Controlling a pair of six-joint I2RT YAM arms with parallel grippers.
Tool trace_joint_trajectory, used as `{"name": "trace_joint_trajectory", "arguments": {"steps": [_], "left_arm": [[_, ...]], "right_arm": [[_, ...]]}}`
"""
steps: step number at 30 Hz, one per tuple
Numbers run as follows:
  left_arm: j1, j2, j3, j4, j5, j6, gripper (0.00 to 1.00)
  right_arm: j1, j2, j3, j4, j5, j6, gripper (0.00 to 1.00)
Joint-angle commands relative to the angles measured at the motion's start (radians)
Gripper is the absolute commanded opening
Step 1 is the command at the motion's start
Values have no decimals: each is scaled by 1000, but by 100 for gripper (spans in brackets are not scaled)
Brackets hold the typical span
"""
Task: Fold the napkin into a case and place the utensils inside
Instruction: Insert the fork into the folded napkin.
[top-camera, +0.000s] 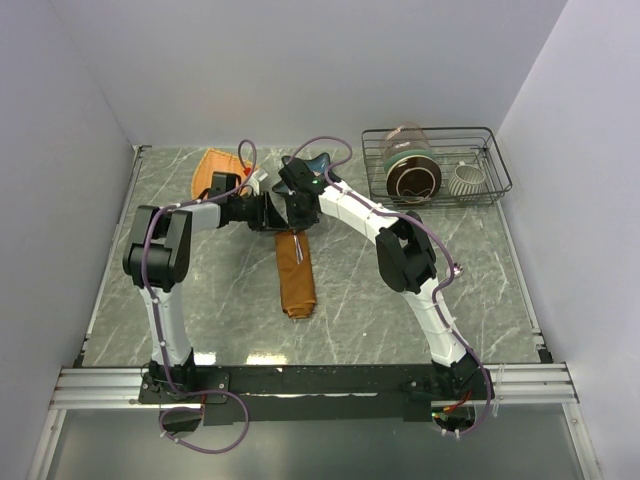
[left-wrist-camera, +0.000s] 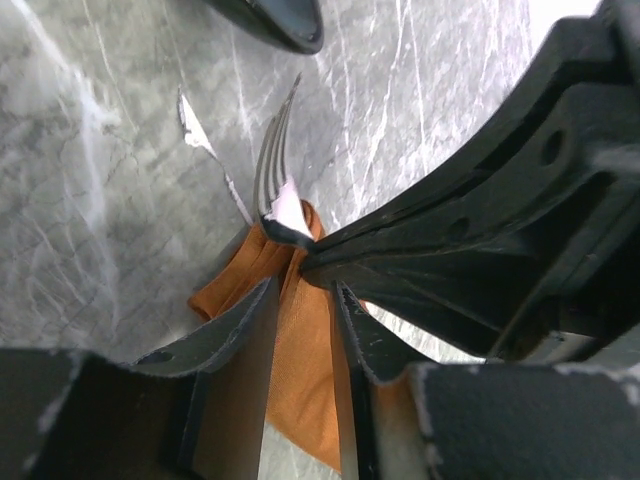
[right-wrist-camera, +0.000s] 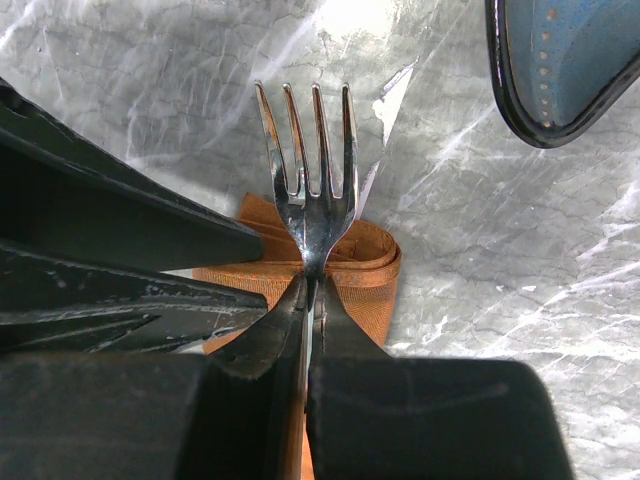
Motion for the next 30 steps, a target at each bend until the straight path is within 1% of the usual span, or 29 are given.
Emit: {"name": "trace_joint_trajectory", "arguments": {"steps": [1,5,9,13,16,17,19,20,23,30], "left_arm": [[-5,24,-14,21,24,40,33],[-5,29,-27,42,5,37,33],[-6,47,-15,33,-10,47,29],[-8,60,-6,7,-23,81,27],[-9,72,-3,-7,-44,92,21],[-9,75,2,-13,-50,96,17],[-11,80,3,-15,-75,98,13],[-11,81,2,-15,-79,97,10],[-12,89,3,-16,-101,87,7],[-14,98,-1,-13,-122,74,5]], "right_arm": [[-10,-56,-4,-12,22,6,0],[-9,-56,-7,-13,20,5,0],[-10,-58,-8,-13,18,3,0],[-10,-62,-10,-15,11,5,0],[-10,-70,-21,-21,3,12,0],[-10,-72,-25,-23,-1,17,0],[-10,-79,-40,-27,-11,22,0],[-9,-82,-47,-27,-12,28,0],[-7,-87,-71,-35,-23,35,0],[-6,-108,-106,-46,-43,40,0]]}}
